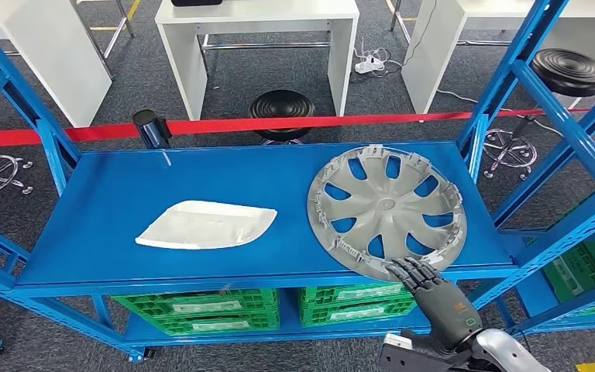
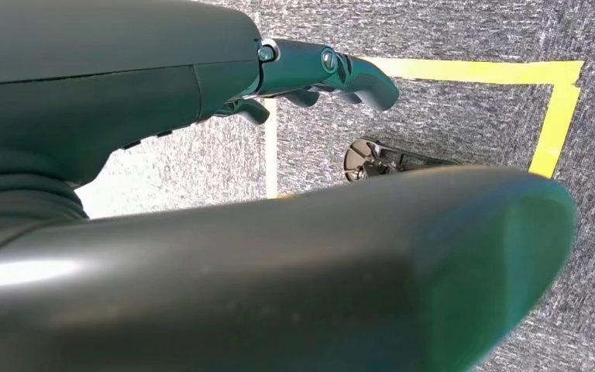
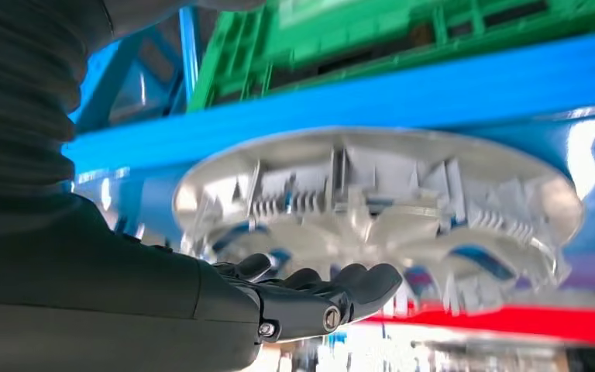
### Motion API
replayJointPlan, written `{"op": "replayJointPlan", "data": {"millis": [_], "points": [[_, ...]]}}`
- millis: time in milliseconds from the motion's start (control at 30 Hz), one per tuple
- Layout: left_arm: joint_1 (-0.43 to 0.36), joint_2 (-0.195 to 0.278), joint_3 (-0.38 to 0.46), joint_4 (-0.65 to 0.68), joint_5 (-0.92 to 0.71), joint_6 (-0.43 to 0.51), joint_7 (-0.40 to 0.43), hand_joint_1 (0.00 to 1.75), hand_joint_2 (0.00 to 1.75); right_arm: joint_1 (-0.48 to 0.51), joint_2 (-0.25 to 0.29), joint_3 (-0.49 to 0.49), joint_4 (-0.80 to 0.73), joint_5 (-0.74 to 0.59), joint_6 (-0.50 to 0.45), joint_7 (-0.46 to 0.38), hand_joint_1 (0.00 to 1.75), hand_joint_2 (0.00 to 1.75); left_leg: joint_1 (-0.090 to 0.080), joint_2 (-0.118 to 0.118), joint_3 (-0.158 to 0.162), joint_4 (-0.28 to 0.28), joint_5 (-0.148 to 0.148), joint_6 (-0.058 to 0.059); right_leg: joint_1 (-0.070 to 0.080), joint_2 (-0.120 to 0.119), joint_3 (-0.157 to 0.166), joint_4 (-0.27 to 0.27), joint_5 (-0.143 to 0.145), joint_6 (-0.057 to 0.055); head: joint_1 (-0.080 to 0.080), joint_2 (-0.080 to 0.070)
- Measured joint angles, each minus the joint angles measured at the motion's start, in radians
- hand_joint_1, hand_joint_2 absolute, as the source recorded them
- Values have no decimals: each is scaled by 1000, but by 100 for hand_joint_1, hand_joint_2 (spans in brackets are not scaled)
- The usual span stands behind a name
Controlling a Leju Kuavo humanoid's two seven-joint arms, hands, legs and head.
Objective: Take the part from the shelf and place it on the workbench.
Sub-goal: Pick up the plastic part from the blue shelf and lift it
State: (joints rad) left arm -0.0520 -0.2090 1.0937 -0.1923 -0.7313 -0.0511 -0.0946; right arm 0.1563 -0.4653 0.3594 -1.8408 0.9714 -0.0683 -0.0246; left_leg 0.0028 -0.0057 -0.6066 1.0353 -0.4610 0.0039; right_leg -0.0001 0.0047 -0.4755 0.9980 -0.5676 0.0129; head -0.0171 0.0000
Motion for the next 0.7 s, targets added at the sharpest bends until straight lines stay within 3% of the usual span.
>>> {"op": "replayJointPlan", "data": {"millis": [167,700], "points": [[-1,0,0,0,-2,0,-2,0,0,-47,42,11,49,38,-80,-38,0,175,0,0,1,-1,1,-1,0,0,0,0,0,0,0,0],[-1,0,0,0,-11,0,-3,0,0,-163,113,47,192,37,-110,-59,0,175,0,-1,2,-2,1,-2,0,0,1,0,0,0,0,0]]}}
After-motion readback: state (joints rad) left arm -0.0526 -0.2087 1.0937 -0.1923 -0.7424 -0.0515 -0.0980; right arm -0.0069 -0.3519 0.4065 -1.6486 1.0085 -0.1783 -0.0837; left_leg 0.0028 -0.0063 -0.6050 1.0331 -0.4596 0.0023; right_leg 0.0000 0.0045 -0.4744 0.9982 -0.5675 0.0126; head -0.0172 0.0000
